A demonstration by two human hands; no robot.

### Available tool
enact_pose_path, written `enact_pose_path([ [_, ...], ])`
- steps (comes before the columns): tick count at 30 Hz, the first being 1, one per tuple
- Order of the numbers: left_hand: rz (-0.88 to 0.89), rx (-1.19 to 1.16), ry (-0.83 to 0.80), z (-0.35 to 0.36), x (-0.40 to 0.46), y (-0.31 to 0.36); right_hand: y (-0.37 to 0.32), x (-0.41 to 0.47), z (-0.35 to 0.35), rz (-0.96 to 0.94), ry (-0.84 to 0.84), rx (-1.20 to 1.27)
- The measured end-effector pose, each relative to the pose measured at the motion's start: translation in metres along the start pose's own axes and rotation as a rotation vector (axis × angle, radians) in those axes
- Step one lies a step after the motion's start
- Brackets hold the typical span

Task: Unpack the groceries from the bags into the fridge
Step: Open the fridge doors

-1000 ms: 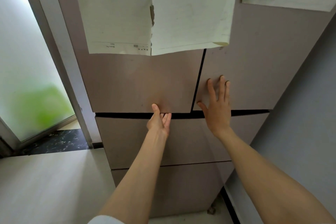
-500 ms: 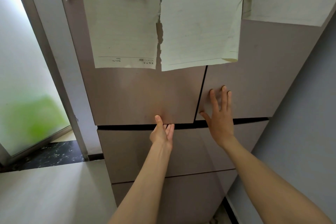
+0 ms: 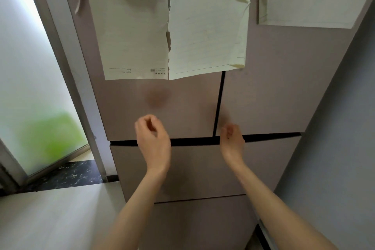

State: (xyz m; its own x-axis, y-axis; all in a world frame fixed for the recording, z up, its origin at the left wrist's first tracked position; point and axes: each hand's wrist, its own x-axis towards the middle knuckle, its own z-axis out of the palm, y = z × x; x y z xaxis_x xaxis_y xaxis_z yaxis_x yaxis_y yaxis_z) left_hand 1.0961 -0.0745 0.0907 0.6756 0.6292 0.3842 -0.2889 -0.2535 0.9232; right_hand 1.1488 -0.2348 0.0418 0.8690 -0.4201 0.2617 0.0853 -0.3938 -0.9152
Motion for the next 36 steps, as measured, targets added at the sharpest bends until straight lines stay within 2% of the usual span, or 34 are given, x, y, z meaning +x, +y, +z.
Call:
enact_pose_path([
  [2,0.408,-0.013,0.112,-0.002,0.011,0.031,-0.006,-0.004,0.007,0.474,-0.054,0.439],
  [4,0.751,0.073,0.167,0.005,0.027,0.056,-0.010,-0.004,0.012,0.805,-0.170,0.799],
  [6,0.963,0.242,0.103,0.014,0.039,0.068,-0.014,-0.005,0.014,0.952,-0.243,1.038],
  [9,1.144,0.514,-0.063,0.025,0.050,0.066,-0.022,-0.005,0.016,1.001,-0.266,1.230],
  [11,1.180,0.683,-0.227,0.029,0.058,0.058,-0.024,-0.002,0.020,1.003,-0.267,1.274],
  [14,1.070,0.795,-0.391,0.033,0.080,0.047,-0.024,0.003,0.026,0.991,-0.276,1.312],
  [18,1.185,0.975,-0.308,0.045,0.098,0.023,-0.023,0.003,0.031,0.984,-0.285,1.398],
  [22,1.218,0.985,-0.222,0.053,0.097,0.018,-0.025,-0.001,0.037,0.903,-0.297,1.384],
  [31,1.278,0.924,-0.276,0.034,0.101,0.022,-0.024,-0.015,0.038,0.841,-0.262,1.370],
  [36,1.214,0.902,-0.271,0.024,0.084,0.022,-0.012,-0.039,0.026,0.867,-0.314,1.389],
])
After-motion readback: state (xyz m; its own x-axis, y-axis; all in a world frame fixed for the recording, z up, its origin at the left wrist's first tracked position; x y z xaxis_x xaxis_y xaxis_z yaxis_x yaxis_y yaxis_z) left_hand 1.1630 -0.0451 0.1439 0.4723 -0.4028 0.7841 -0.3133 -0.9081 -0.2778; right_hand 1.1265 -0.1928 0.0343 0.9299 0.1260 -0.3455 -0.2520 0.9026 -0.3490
